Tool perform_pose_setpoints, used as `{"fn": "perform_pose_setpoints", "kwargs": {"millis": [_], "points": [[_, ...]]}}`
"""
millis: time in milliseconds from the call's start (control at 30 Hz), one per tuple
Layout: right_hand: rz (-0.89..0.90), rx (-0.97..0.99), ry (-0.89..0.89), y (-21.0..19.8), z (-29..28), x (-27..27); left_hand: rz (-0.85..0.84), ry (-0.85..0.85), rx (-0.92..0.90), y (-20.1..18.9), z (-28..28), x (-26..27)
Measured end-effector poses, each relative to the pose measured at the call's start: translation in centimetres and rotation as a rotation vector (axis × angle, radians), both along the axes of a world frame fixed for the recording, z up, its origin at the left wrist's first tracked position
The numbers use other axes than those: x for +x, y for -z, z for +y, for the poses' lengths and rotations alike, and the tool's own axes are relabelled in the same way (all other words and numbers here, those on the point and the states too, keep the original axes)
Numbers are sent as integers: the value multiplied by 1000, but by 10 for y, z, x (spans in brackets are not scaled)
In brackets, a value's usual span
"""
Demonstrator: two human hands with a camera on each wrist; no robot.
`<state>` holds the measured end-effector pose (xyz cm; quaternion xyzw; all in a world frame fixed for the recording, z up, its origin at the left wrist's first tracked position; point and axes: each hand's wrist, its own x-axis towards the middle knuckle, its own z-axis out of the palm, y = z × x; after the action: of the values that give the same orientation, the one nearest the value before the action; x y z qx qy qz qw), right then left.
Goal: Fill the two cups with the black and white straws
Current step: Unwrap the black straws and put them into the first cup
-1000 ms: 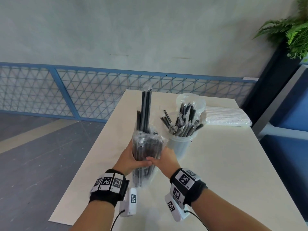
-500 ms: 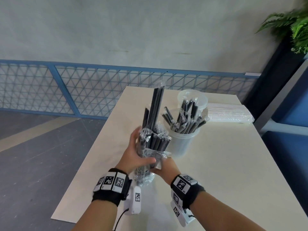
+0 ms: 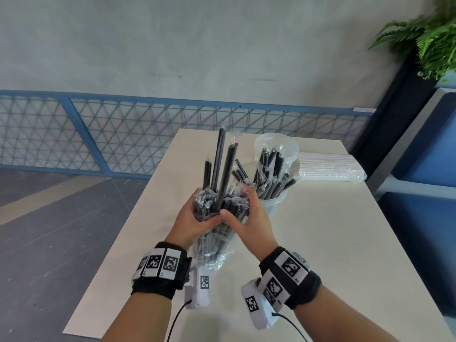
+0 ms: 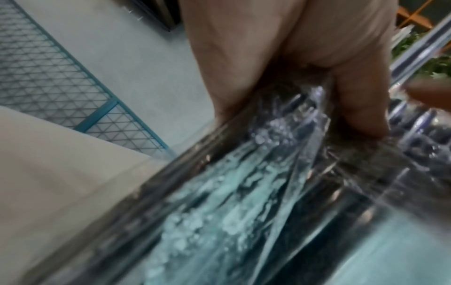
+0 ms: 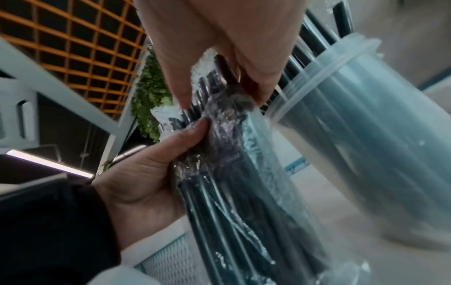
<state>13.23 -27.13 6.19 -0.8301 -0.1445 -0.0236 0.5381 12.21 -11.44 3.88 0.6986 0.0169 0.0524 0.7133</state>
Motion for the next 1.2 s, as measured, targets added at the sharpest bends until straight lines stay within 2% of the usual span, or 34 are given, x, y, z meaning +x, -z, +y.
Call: {"fn": "perform_pose_setpoints", "kwargs": {"millis": [100, 200, 500, 600, 700, 967, 1100, 1200], "points": [[139, 48, 26, 3, -1, 4, -34, 41, -42, -3, 0, -1], [209, 115, 31, 9, 2, 6, -103, 74, 10, -14, -5, 0], [243, 310, 129, 0, 4, 6, -161, -105, 136, -15, -14, 6], [244, 427, 151, -12, 2, 7, -178, -105, 205, -18, -13, 7], [234, 526, 174, -25, -5, 14, -157, -99, 190, -18, -15, 7], [221, 482, 175, -36, -11, 16, -94, 33, 147, -26, -20, 7], [134, 499, 209, -49, -15, 16, -73, -87, 134, -23, -23, 14], [48, 591, 269, -70, -26, 26, -41, -181, 105, -20, -23, 19]]}}
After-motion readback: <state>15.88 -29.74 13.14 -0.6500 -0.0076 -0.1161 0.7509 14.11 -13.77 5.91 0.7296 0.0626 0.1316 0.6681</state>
